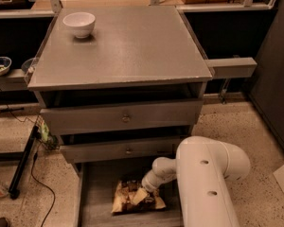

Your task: Pick brown chip bag from bottom drawer and place on counter

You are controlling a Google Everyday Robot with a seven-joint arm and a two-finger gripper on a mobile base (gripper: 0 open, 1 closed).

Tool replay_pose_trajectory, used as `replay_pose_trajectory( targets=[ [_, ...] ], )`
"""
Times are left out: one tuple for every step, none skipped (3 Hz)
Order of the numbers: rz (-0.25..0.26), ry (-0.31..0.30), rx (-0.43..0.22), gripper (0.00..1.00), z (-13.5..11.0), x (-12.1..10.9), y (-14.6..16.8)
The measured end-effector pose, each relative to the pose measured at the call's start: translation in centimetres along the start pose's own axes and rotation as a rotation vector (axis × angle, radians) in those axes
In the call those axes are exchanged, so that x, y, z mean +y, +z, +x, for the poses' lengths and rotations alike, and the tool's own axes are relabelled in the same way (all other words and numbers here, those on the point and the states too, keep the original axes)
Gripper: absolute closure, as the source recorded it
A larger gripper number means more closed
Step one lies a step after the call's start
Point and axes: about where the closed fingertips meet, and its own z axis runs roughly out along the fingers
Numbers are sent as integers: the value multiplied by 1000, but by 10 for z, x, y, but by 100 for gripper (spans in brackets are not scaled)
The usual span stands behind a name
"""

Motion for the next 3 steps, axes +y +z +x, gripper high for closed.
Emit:
replay_pose_trajectory(
  targets=[
    [0,0,0,41,0,0,0],
    [0,0,0,64,0,0,0],
    [0,0,0,88,0,0,0]
  ],
)
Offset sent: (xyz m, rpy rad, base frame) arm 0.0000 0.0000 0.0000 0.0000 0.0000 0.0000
